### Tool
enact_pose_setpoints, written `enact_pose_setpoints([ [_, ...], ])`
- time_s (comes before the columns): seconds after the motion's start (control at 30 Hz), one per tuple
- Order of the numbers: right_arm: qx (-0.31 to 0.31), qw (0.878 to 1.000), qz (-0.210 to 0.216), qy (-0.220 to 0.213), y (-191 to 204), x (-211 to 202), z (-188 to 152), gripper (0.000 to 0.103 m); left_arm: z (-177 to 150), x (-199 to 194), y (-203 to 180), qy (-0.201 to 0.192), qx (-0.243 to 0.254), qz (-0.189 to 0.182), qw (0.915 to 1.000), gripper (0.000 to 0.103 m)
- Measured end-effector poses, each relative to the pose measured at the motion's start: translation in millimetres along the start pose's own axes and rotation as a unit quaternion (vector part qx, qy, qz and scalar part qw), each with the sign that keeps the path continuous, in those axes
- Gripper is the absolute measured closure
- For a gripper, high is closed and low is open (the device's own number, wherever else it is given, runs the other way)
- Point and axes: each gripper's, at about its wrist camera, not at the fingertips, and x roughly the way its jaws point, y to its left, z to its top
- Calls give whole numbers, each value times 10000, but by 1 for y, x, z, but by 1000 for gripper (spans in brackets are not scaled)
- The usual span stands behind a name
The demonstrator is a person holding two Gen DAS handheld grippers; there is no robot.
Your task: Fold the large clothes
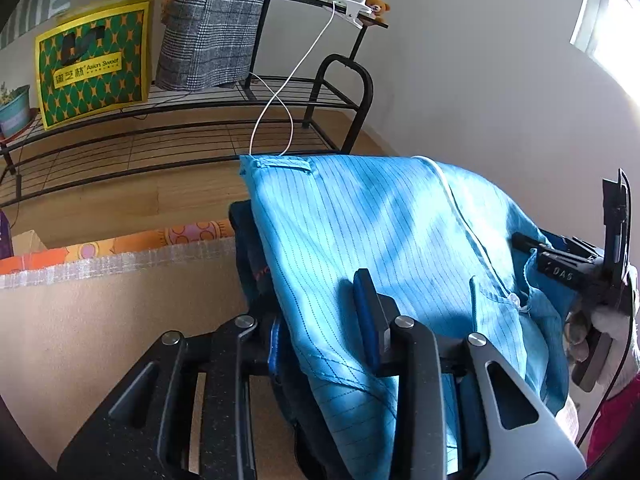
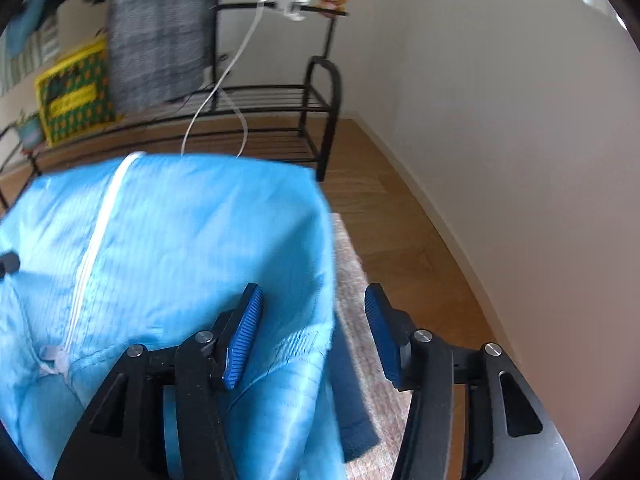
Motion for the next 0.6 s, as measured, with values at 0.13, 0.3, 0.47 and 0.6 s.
enact_pose_setpoints([
  [0.13,119,9971,-724,193,-23,-10,-12,52,1,-16,2,-74,-8,241,9997,71],
  [0.3,290,9972,-670,-132,-31,-61,-27,52,-1,-53,0,-132,23,245,9996,71],
  [0.47,298,9970,-590,-414,-35,-122,-32,52,-6,-112,-14,-356,194,195,9990,71],
  [0.6,326,9964,-460,-638,-37,-168,-32,52,-10,-167,-24,-525,294,152,9981,71],
])
